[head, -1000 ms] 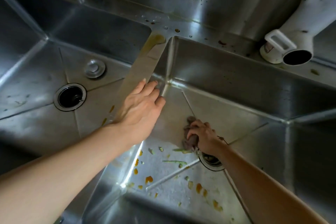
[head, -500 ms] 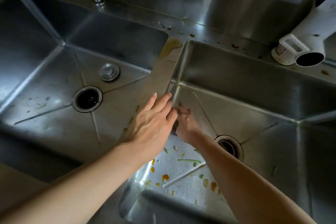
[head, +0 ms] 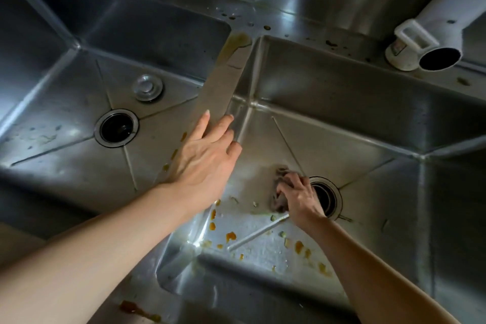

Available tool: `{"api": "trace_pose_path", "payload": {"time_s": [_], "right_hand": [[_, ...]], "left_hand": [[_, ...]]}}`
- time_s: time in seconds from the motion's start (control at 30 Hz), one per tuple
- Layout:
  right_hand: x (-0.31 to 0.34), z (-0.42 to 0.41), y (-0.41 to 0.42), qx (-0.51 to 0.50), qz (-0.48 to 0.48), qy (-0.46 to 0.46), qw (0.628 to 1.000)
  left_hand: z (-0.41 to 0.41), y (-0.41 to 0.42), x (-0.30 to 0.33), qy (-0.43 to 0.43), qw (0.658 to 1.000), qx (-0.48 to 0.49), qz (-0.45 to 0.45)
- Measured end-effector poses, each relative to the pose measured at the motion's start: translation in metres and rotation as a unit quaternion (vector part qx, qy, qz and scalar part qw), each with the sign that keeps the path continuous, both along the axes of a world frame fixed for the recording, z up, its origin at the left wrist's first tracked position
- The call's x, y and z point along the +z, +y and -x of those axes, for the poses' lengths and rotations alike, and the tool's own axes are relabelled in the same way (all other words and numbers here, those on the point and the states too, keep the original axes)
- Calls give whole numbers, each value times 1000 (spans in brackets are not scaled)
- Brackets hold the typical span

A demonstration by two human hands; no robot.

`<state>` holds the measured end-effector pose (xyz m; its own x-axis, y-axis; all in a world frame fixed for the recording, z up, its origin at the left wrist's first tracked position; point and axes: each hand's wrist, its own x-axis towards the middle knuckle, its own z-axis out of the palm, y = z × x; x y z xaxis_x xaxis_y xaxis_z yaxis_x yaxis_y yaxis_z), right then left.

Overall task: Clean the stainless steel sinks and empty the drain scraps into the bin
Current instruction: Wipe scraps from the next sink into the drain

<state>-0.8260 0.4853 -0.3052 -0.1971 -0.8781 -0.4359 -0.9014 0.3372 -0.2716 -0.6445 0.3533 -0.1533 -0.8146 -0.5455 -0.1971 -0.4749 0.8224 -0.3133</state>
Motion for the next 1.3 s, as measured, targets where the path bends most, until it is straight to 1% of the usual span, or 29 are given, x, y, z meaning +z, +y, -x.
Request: {"api": "trace_pose_path", "payload": {"time_s": [0.07,0.17,0.27,0.33,0.4,0.47,0.53,0.6,0.67,0.77,0.87,0.97,1.07,1.17,1.23,1.3], "right_hand": [[3,14,12,-35,-29,13,999],[17,20,17,-73,-48,4,996],[40,-1,8,-119,8,-62,991],[56,-26,-1,-107,44,-121,986],[64,-55,-12,-67,43,-166,983],[62,-85,-23,-9,31,-181,983],[54,-111,-33,44,-2,-157,987],[43,-128,-40,55,-45,-114,991],[31,-132,-42,62,-43,-92,993],[13,-116,-31,107,-30,-64,992],[3,-82,-9,53,-37,-48,997],[6,-39,10,45,-32,25,998],[14,-6,19,4,-60,70,996],[32,-4,21,-3,-63,60,996],[48,-19,22,16,-38,25,999],[61,-43,25,60,-1,-24,998]], "left_hand": [[2,1,3,-21,1000,2,-5],[1,7,9,-11,1000,13,-24],[-5,19,16,4,999,12,-47],[-12,27,19,9,997,17,-70],[-20,31,20,20,997,15,-69],[-26,31,19,44,998,12,-51],[-28,30,17,52,998,3,-27],[-28,30,13,54,998,-1,-14],[-28,26,7,71,997,15,-3],[-32,25,3,52,999,7,-4],[-31,28,5,24,999,30,-20],[-30,31,10,5,999,36,-5],[-29,31,7,10,1000,20,6],[-29,33,4,2,1000,13,-7],[-33,39,8,25,1000,9,3],[-36,47,11,47,999,15,-15]]}}
